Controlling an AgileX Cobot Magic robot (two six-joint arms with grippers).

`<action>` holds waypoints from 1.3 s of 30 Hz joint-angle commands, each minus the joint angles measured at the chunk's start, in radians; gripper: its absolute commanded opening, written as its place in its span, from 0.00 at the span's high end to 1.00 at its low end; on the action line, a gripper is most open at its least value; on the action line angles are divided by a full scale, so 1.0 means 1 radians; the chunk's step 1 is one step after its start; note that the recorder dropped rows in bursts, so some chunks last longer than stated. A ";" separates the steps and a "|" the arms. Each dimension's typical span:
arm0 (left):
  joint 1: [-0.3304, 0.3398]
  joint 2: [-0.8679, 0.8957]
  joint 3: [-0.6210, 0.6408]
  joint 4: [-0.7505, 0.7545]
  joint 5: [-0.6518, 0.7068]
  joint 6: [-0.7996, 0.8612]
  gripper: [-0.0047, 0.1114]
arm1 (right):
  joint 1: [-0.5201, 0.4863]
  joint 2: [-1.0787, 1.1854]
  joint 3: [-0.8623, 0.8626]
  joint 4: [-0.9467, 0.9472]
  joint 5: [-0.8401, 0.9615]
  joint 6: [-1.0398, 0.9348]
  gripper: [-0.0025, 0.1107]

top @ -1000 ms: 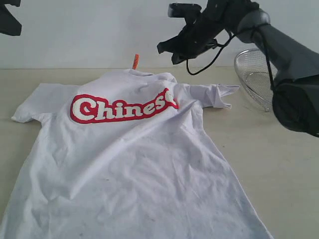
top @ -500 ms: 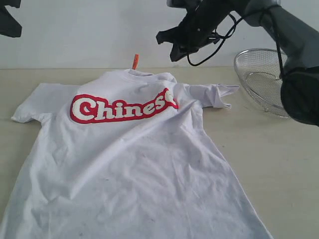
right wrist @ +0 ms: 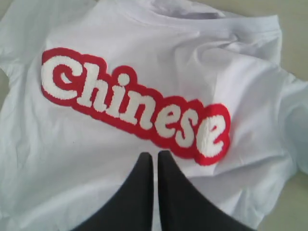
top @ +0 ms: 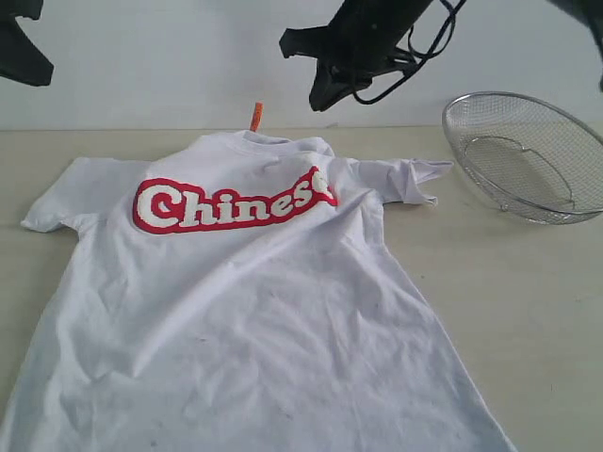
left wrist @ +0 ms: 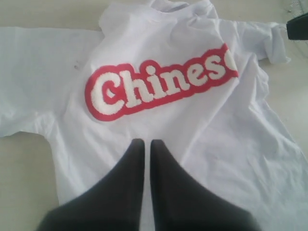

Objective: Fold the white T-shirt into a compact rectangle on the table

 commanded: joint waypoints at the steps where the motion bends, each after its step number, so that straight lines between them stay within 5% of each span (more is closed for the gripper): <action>1: -0.001 -0.030 0.075 -0.093 0.015 0.052 0.92 | -0.002 -0.160 0.179 -0.009 0.001 -0.039 0.98; 12: -0.001 -0.160 0.394 -0.276 -0.046 0.173 0.92 | 0.001 -0.572 0.960 0.003 -0.160 -0.108 0.98; 20: -0.001 -0.194 0.413 -0.301 -0.046 0.180 0.92 | 0.043 -0.665 1.417 0.060 -0.403 -0.174 0.98; 29: -0.001 -0.194 0.413 -0.301 -0.046 0.180 0.92 | 0.112 -0.665 1.575 0.063 -0.652 -0.154 0.98; 39: -0.001 -0.194 0.413 -0.301 -0.044 0.180 0.92 | 0.112 -0.562 1.618 0.065 -0.698 -0.144 0.98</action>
